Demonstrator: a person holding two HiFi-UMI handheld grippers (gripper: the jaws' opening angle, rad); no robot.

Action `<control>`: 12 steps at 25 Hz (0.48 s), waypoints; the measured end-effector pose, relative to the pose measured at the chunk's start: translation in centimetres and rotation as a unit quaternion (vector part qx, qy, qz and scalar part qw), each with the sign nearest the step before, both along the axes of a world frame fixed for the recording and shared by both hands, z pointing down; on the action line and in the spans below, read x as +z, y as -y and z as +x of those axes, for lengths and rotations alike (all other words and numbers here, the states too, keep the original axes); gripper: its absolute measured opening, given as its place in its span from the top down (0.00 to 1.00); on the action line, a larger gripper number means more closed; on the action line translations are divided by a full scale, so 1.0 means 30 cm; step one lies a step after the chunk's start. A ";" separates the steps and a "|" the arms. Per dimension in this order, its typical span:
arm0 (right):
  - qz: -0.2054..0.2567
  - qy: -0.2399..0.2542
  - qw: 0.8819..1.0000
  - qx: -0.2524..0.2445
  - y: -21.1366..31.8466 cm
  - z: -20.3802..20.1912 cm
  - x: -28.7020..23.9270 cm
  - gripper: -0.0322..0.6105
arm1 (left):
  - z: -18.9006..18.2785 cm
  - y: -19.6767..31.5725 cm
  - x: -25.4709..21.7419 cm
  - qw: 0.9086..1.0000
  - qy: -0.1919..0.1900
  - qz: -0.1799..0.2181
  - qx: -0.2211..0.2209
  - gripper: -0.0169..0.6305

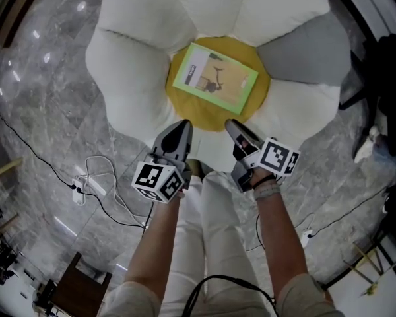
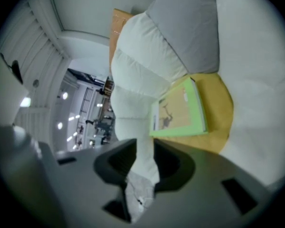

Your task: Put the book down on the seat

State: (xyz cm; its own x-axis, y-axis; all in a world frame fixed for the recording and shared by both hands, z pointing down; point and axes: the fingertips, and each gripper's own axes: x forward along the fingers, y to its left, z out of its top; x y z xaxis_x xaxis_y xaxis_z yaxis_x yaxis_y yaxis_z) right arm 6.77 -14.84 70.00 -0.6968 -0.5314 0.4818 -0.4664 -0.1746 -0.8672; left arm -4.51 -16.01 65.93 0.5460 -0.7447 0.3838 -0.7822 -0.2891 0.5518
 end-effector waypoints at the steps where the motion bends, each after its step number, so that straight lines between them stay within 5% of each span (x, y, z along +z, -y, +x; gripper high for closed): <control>1: 0.004 0.002 1.000 0.000 0.003 -0.002 -0.013 0.77 | -0.001 0.001 -0.006 1.000 0.000 0.001 0.000 0.94; 12: 0.036 0.013 0.999 -0.011 0.032 -0.021 -0.139 0.88 | -0.007 0.008 -0.082 1.000 0.000 0.008 -0.003 0.94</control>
State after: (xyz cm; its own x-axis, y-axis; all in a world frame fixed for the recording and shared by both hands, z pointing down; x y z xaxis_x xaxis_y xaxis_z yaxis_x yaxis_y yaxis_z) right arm 6.14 -15.81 65.84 -0.7207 -0.5485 0.4239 -0.4457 -0.1018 -0.8894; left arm -4.73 -16.24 63.49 0.5419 -0.7539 0.3716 -0.7838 -0.2936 0.5473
